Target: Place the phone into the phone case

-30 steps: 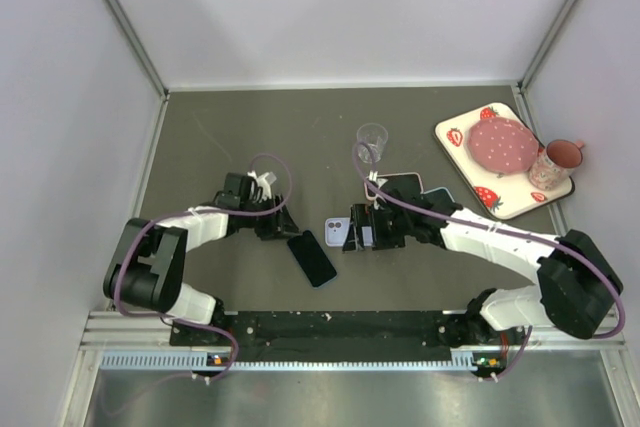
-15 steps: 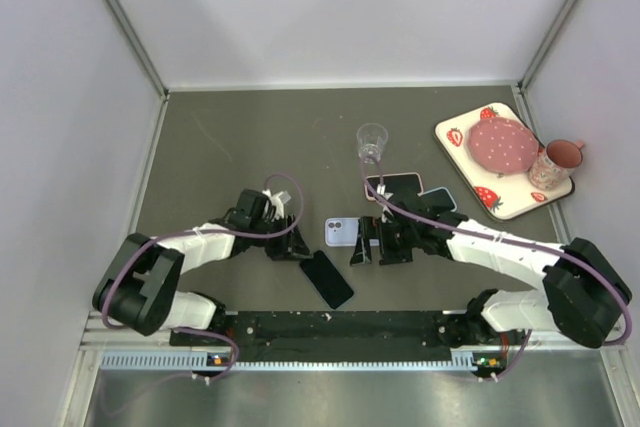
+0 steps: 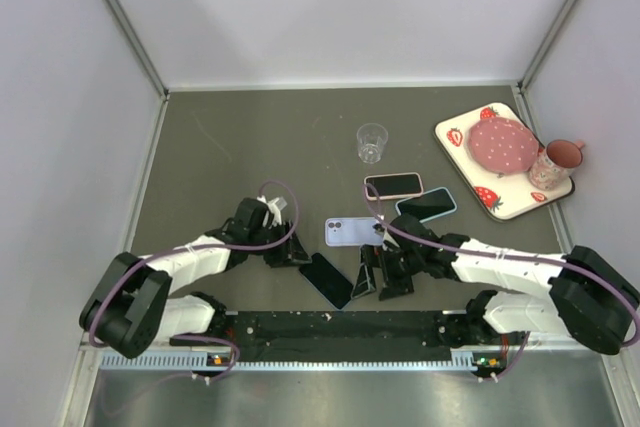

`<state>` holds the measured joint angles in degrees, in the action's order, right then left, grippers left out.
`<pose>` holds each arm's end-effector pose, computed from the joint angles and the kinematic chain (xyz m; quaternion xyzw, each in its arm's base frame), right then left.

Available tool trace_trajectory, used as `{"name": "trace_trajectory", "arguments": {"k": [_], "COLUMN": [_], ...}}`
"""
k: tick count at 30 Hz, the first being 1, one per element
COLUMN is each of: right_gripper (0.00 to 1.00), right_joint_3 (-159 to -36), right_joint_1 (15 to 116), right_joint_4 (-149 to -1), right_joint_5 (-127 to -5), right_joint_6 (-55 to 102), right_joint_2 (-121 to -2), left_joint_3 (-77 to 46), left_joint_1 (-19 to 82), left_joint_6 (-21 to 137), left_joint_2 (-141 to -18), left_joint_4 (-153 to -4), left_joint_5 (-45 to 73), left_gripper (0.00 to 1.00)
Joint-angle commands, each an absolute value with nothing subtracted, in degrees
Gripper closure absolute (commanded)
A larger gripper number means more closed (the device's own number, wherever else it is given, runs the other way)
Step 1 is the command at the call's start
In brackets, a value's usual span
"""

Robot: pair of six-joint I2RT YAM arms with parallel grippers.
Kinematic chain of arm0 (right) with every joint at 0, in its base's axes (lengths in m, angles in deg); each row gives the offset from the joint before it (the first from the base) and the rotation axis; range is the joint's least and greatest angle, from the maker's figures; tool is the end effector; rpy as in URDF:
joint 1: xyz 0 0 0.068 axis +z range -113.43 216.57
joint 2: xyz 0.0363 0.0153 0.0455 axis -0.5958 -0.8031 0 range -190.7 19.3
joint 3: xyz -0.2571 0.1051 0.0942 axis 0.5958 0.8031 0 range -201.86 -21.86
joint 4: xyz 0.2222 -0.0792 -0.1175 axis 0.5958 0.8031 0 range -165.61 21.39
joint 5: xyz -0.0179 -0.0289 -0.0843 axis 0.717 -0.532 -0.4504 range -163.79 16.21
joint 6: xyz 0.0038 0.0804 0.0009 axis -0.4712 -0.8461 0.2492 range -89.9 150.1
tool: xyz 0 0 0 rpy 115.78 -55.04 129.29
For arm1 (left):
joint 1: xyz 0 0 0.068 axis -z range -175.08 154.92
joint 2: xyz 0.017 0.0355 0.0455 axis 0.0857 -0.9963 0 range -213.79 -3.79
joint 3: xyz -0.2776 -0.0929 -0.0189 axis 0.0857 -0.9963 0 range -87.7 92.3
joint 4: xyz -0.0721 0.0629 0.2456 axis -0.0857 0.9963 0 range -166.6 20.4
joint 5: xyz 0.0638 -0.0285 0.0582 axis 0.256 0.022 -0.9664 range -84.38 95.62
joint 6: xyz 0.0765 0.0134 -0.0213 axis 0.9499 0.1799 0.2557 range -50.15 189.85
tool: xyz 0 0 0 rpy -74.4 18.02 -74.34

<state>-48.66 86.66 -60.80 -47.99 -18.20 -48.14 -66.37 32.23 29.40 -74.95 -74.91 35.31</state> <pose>0.1146 0.1843 0.1488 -0.0809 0.9296 0.3584 0.0278 0.1770 -0.1301 0.1279 -0.0205 0.9163 -0.3784 0.1296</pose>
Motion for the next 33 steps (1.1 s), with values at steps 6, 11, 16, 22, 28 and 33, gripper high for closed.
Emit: {"name": "trace_trajectory", "arguments": {"k": [6,11,16,22,28,33], "right_gripper": [0.03,0.03,0.03,0.03,0.03,0.03], "right_joint_3": [-48.05,-48.66,-49.89,-50.68,-52.35,-52.09], "right_joint_1": [88.60,88.52,87.20,81.40,78.76,78.76], "right_joint_4": [-72.44,-76.84,-74.05,-68.68,-63.49,-61.20], "right_joint_5": [-46.28,-47.33,-50.32,-54.54,-55.77,-56.39], "right_joint_6": [-25.79,-26.94,-26.24,-23.43,-19.30,-17.81], "right_joint_2": [-53.38,-56.46,-55.50,-49.00,-47.14,-47.76], "left_joint_3": [-67.92,-68.27,-68.36,-67.75,-66.17,-63.53], "left_joint_1": [38.92,41.48,44.02,46.49,47.89,47.98], "left_joint_6": [24.86,22.48,20.20,18.26,16.41,18.08], "left_joint_2": [-73.76,-73.93,-73.14,-74.45,-78.23,-77.72], "left_joint_4": [-73.08,-74.66,-76.07,-80.90,-85.65,-79.00], "left_joint_5": [29.52,28.99,28.38,28.55,29.70,24.27], "left_gripper": [0.55,0.55,0.56,0.56,0.56,0.52]}}
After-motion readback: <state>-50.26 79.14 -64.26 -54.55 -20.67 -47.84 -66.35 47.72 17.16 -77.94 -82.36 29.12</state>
